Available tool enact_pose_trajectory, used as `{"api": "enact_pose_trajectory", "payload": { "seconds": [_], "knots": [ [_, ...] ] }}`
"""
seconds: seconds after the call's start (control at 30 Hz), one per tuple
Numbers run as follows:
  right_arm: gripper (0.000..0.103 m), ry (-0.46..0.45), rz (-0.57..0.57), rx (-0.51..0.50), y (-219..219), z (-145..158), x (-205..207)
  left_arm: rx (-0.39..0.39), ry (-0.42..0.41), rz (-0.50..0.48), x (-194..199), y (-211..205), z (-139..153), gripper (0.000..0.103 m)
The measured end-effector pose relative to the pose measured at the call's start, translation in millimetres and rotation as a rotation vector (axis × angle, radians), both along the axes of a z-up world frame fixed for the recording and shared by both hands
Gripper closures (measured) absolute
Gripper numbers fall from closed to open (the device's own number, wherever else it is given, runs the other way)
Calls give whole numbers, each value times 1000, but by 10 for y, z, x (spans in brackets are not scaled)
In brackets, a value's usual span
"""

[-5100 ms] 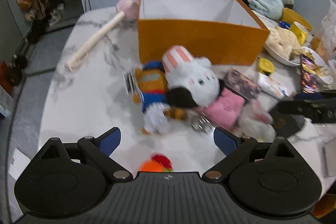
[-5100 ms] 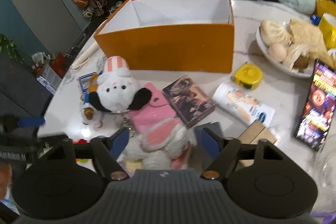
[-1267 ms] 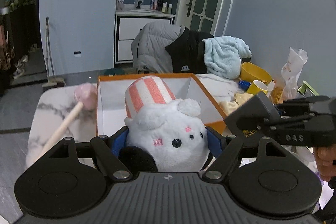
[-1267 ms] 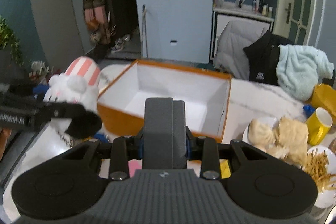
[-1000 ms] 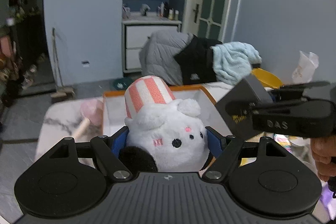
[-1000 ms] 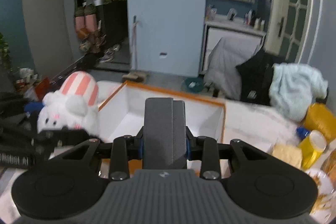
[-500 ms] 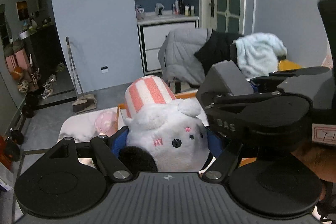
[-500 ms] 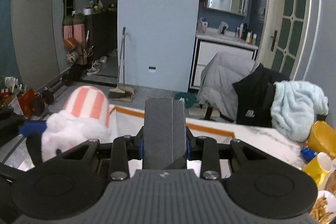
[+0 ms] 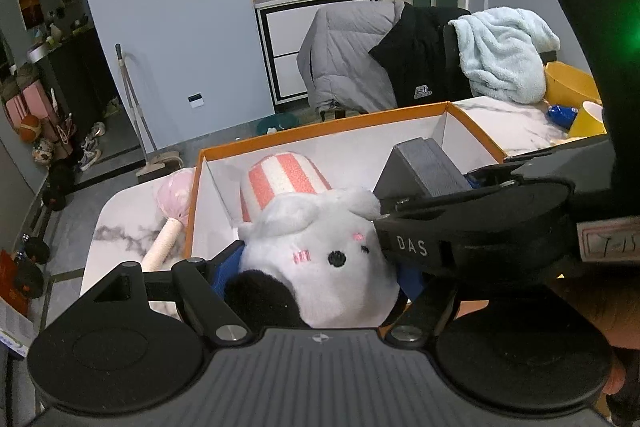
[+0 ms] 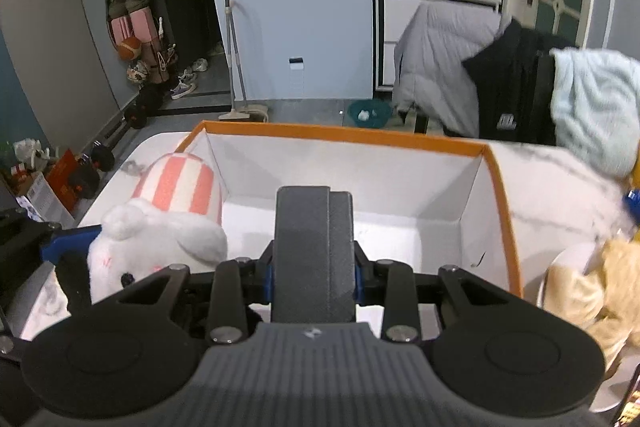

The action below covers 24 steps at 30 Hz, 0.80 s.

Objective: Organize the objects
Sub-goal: 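Lift the white plush with the left gripper and carry it over the orange box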

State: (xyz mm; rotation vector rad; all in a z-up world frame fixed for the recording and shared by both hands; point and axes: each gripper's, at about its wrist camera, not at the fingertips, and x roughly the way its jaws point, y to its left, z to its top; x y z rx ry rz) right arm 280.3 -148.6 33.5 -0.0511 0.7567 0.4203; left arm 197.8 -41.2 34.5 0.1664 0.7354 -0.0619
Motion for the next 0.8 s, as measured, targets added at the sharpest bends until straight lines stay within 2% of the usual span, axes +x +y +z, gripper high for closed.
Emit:
{"api": "enact_pose_trajectory", "payload": {
  "seconds": [0.1, 0.3, 0.43, 0.8],
  "knots": [
    [67, 14, -11, 16, -27, -29, 54, 10, 7, -6, 56, -24, -1, 14],
    [67, -7, -60, 49, -110, 31, 108, -4, 33, 54, 225, 83, -104, 14],
    [67, 41, -48, 48, -111, -51, 190, -22, 62, 80, 297, 157, -189, 14],
    [67, 132, 0, 16, 26, -377, 215, 1, 106, 98, 361, 222, -421, 13]
  ]
}}
